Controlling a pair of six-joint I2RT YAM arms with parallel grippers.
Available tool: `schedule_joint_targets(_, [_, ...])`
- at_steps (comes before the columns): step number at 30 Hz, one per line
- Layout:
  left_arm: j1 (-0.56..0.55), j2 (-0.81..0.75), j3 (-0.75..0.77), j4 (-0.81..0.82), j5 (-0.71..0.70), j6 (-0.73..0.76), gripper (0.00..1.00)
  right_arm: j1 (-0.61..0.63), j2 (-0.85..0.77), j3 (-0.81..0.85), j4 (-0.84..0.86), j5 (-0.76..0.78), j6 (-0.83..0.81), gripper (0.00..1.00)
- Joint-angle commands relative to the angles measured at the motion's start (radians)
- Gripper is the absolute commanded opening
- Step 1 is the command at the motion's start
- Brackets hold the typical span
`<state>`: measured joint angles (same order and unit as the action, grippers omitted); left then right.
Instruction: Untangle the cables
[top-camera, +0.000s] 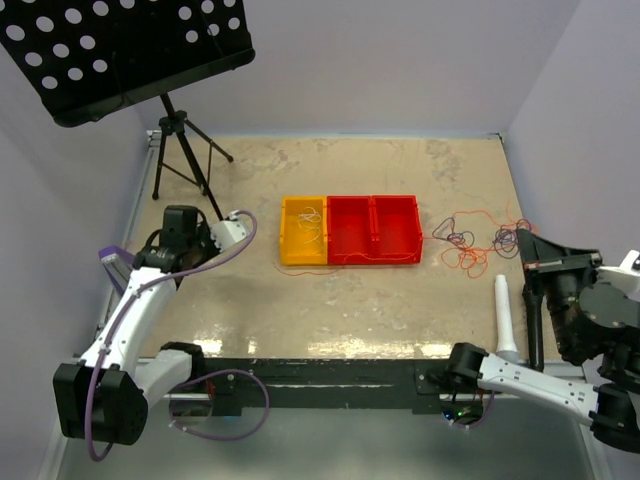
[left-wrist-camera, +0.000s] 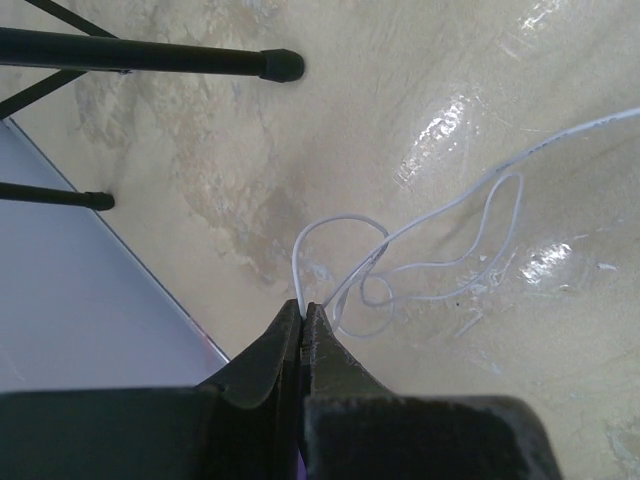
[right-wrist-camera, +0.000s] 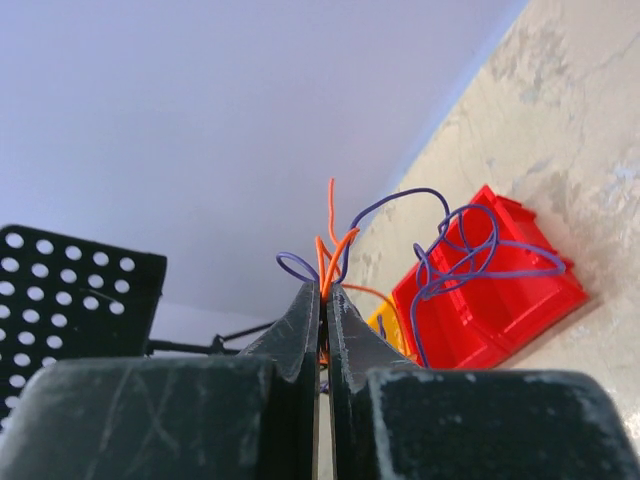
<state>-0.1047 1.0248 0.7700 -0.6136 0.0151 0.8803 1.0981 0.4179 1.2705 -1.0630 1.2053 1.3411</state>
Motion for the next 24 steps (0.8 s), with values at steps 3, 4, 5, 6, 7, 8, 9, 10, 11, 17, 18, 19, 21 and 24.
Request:
schedule_joint_targets(3, [0.013,-0.009,-0.079,0.116,-0.058,0.051,0.00,-0.004,0.004,0.115,-0.005,0.111,-0.115,0.00])
schedule_joint_targets(4, [0.013,-0.011,-0.093,0.127,-0.055,0.049,0.00,-0.004,0.015,0.110,-0.005,0.102,-0.123,0.00])
schedule_joint_targets(5, [0.013,-0.008,-0.098,0.126,-0.044,0.045,0.00,-0.003,0.027,0.101,-0.006,0.091,-0.123,0.00])
schedule_joint_targets(6, [0.013,-0.003,-0.100,0.126,-0.037,0.039,0.00,-0.004,0.033,0.089,-0.005,0.085,-0.123,0.00])
schedule_joint_targets(7, [0.014,0.009,-0.109,0.136,-0.044,0.037,0.00,-0.004,0.036,0.086,-0.005,0.086,-0.126,0.00])
schedule_joint_targets(8, [0.014,0.017,-0.126,0.156,-0.065,0.042,0.00,-0.006,0.033,0.087,-0.005,0.092,-0.125,0.00])
schedule_joint_targets(9, [0.019,0.026,-0.155,0.182,-0.090,0.058,0.00,-0.010,0.025,0.105,-0.005,0.108,-0.137,0.00])
schedule_joint_targets(10, [0.023,0.032,-0.185,0.204,-0.119,0.084,0.00,-0.015,0.018,0.130,-0.005,0.129,-0.160,0.00])
schedule_joint_targets(11, [0.033,0.032,-0.214,0.224,-0.135,0.101,0.00,-0.020,0.010,0.163,-0.005,0.151,-0.178,0.00])
schedule_joint_targets(17, [0.053,0.017,-0.180,0.184,-0.031,0.048,0.00,-0.023,0.042,0.239,-0.005,0.157,-0.264,0.00])
schedule_joint_targets(18, [0.051,0.024,-0.126,0.131,0.042,0.013,0.00,-0.023,0.051,0.218,-0.003,0.134,-0.248,0.00])
schedule_joint_targets(19, [0.053,0.032,-0.050,0.064,0.134,-0.021,0.00,-0.023,0.059,0.189,-0.003,0.114,-0.231,0.00])
schedule_joint_targets(21, [0.053,0.056,0.101,-0.026,0.263,-0.090,0.00,-0.021,0.074,0.133,0.004,0.070,-0.192,0.00])
schedule_joint_targets(24, [0.051,0.090,0.341,-0.109,0.454,-0.161,0.00,-0.021,0.099,0.066,0.044,0.025,-0.181,0.00])
